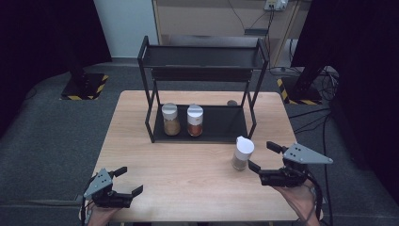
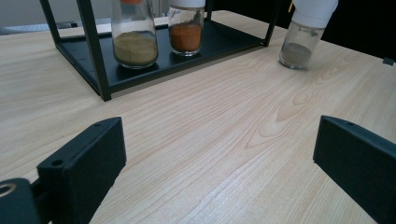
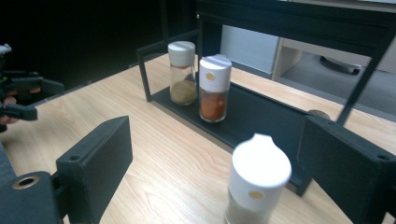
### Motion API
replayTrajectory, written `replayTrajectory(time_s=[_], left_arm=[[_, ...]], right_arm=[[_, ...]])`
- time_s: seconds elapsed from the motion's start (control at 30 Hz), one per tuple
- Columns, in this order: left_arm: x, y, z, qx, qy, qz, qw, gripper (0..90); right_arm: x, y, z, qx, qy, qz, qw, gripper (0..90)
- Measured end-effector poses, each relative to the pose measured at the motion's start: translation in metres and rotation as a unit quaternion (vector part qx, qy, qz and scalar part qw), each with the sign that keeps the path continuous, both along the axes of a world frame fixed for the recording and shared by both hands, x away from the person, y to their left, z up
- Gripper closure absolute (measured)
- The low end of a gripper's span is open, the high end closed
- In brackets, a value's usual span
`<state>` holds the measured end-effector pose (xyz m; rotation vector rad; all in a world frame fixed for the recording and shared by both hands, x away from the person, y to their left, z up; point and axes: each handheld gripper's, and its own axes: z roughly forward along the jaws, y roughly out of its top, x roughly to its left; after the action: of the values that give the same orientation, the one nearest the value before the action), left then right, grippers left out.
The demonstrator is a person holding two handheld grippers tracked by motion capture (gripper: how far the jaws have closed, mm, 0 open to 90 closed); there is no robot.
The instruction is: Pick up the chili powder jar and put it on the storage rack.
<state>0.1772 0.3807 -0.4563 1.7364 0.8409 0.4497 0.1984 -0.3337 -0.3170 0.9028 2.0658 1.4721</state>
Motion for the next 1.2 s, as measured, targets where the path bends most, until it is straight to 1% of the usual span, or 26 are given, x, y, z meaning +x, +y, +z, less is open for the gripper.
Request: replayTrajectory(time_s=[0.13,0.27,0.33,0.4,0.47,0.73,0.77,0.9,0.97,1.03,1.2], left_arm=[[0.000,0.000,0.000,-0.001,-0.001,0.000,1.0000,1.5],[0.000,0.000,0.000,-0.001,-0.001,0.000,1.0000,1.5],[0.000,0.000,0.000,-0.001,-0.001,0.000,1.0000,1.5],[0.000,0.000,0.000,0.000,0.000,0.000,1.0000,1.5],[0.000,0.000,0.000,0.000,0.000,0.000,1.0000,1.5],[0.000,0.000,-0.001,-0.003,0.000,0.000,1.0000,1.5],[0.000,0.001,-0.001,-0.003,0.001,0.000,1.0000,1.5],[0.001,0.001,-0.001,-0.005,0.001,-0.001,1.0000,1.5],[0.001,0.001,-0.001,-0.004,0.000,-0.001,1.0000,1.5],[0.001,0.001,-0.001,-0.004,0.001,-0.001,1.0000,1.5],[0.001,0.001,-0.001,-0.003,0.000,-0.002,1.0000,1.5]], right_arm=[[-0.008,-0.009,-0.010,0.005,0.003,-0.007,1.0000,10.2],[-0.015,-0.016,-0.020,0.007,0.008,-0.022,0.9997,10.0],[-0.016,-0.021,-0.025,0.012,0.014,-0.025,0.9995,10.1],[-0.018,-0.021,-0.029,0.004,0.017,-0.034,0.9993,9.9],[-0.018,-0.026,-0.036,0.010,0.021,-0.034,0.9991,9.8],[-0.026,-0.036,-0.058,0.019,0.025,-0.053,0.9981,9.7],[-0.027,-0.037,-0.060,0.016,0.024,-0.056,0.9980,9.7],[-0.030,-0.039,-0.067,0.013,0.030,-0.063,0.9975,9.7],[-0.030,-0.041,-0.069,0.014,0.035,-0.061,0.9974,9.7],[-0.032,-0.039,-0.071,0.006,0.034,-0.065,0.9973,9.7],[-0.031,-0.039,-0.078,0.007,0.037,-0.065,0.9972,9.7]])
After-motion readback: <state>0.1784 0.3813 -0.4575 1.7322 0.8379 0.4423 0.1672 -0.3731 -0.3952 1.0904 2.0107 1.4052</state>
